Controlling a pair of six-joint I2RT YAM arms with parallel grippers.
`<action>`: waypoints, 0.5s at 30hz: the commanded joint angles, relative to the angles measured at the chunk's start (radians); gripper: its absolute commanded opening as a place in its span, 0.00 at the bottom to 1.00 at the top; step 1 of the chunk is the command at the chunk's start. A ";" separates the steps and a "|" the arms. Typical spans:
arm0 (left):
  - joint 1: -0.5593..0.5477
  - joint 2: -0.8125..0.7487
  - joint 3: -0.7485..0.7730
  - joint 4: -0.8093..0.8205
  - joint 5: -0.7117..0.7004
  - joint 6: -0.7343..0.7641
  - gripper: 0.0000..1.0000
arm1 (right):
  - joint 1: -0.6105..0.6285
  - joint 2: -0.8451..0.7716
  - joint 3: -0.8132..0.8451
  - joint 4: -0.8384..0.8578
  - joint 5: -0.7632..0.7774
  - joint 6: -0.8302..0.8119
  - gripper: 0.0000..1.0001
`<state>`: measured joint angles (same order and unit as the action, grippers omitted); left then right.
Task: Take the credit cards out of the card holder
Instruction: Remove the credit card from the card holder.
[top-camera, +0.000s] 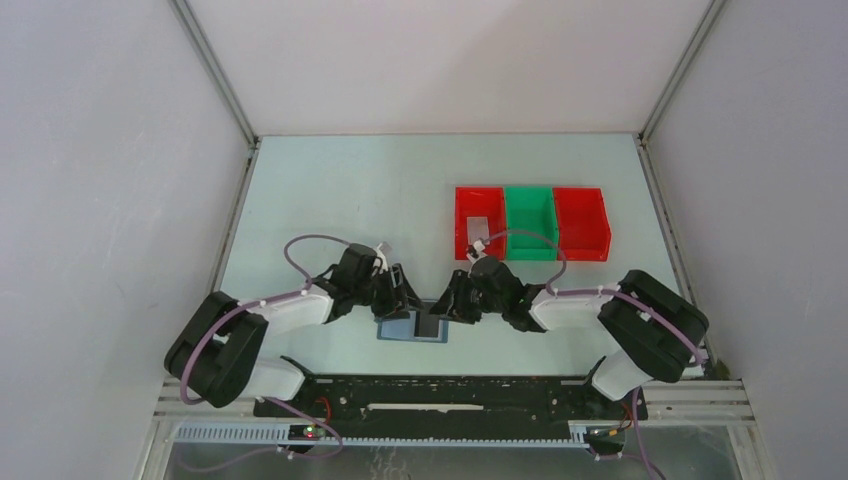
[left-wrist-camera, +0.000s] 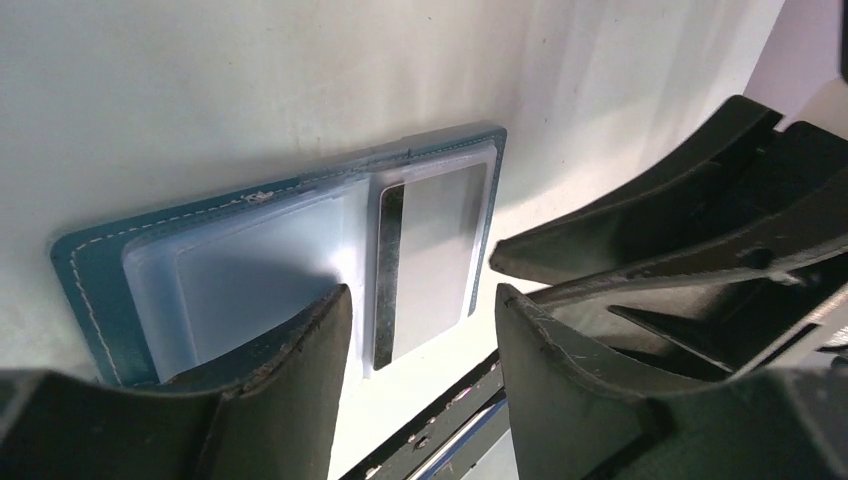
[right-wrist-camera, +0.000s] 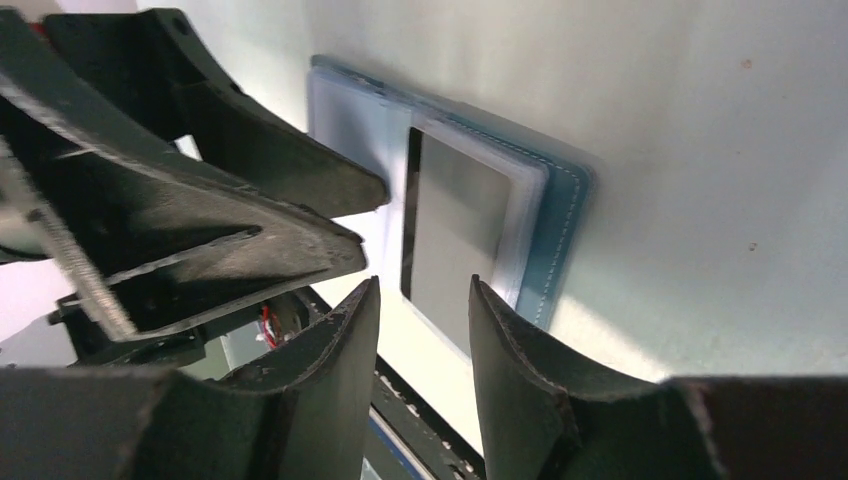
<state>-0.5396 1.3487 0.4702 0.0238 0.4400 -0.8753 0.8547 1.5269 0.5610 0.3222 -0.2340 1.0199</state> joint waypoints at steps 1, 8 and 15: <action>0.008 0.013 -0.032 0.025 -0.022 0.004 0.60 | 0.012 0.052 0.010 0.045 0.007 0.015 0.47; 0.012 0.020 -0.046 0.028 -0.022 0.007 0.57 | 0.013 0.114 0.009 0.087 -0.018 0.030 0.46; 0.017 0.014 -0.061 0.039 -0.021 0.009 0.47 | 0.016 0.140 0.010 0.112 -0.029 0.048 0.46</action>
<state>-0.5285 1.3571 0.4381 0.0551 0.4393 -0.8745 0.8604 1.6360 0.5621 0.4320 -0.2726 1.0580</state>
